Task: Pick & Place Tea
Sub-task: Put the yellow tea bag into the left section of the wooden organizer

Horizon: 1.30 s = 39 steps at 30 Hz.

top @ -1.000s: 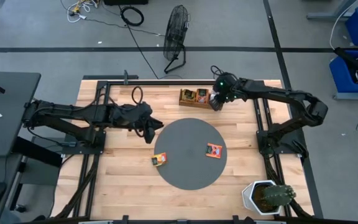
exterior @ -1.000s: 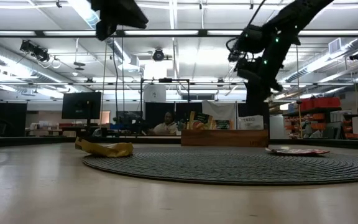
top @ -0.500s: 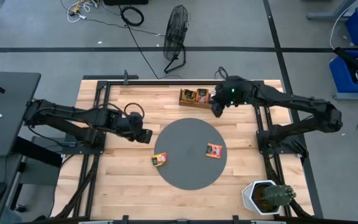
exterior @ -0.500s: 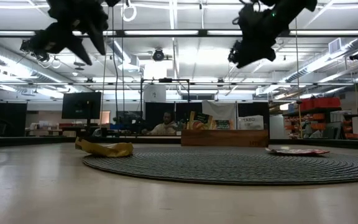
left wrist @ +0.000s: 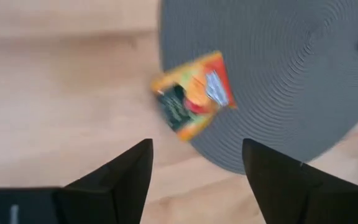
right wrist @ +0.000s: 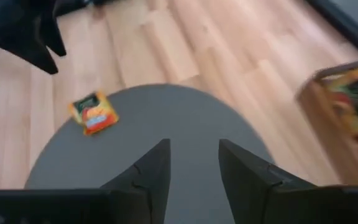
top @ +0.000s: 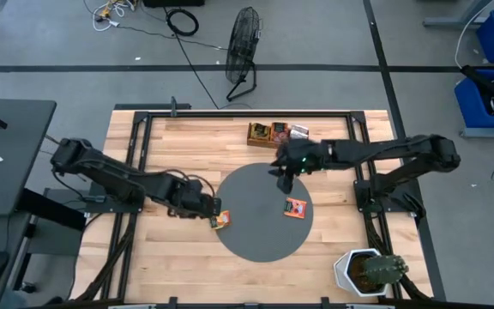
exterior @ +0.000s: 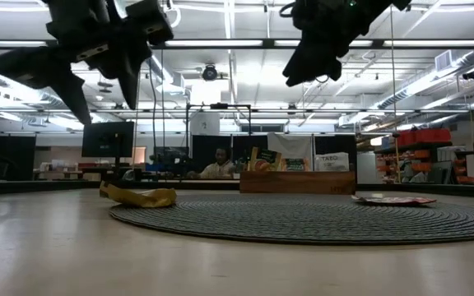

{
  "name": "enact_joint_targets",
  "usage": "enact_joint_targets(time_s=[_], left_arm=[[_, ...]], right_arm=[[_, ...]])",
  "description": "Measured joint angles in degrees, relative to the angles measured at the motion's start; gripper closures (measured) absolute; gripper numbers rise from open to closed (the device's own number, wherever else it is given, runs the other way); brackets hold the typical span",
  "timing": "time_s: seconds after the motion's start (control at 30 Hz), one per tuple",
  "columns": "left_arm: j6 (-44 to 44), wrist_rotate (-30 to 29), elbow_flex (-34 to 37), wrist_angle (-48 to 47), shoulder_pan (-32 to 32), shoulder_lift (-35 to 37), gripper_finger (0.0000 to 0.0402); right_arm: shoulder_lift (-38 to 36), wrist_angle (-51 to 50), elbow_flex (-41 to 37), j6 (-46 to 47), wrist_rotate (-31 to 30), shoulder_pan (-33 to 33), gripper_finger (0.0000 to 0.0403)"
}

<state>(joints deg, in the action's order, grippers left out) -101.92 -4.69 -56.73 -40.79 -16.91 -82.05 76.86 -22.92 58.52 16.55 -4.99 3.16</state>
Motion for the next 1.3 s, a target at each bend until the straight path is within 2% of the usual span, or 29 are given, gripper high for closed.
enact_joint_targets(time_s=[0.27,0.4,0.57,0.77,0.9,1.03,1.17,1.3], left_arm=[[-11.7,-0.6,0.0,10.5,-4.4,-7.8,0.0147],[-17.4,-0.9,0.0,11.3,-5.6,-10.9,0.0147],[-23.4,-4.9,0.0,11.5,-7.7,-11.9,0.0147],[-27.1,-12.2,0.0,11.5,-9.1,-11.8,0.0147],[-28.0,-14.9,0.0,10.9,-9.1,-11.8,0.0147],[-28.0,-15.8,0.0,9.1,-8.8,-11.8,0.0148],[-27.9,-15.9,0.0,8.1,-8.8,-11.8,0.0148],[-26.6,-15.4,0.0,6.0,-8.8,-11.8,0.0148]], right_arm=[[6.4,8.9,0.0,-0.5,3.0,-4.0,0.0261],[9.0,12.2,0.0,-0.7,4.8,-5.2,0.0261],[11.7,15.2,0.0,-1.2,7.6,-6.0,0.0261],[13.8,17.5,-0.1,-1.3,10.3,-6.2,0.0261],[14.3,17.8,0.0,-1.2,11.1,-6.2,0.0261],[14.3,17.8,-0.1,-1.0,11.2,-6.2,0.0261],[14.3,17.8,-0.1,-1.2,14.1,-6.3,0.0261],[13.8,18.2,-0.1,-6.0,14.1,-6.6,0.0261]])
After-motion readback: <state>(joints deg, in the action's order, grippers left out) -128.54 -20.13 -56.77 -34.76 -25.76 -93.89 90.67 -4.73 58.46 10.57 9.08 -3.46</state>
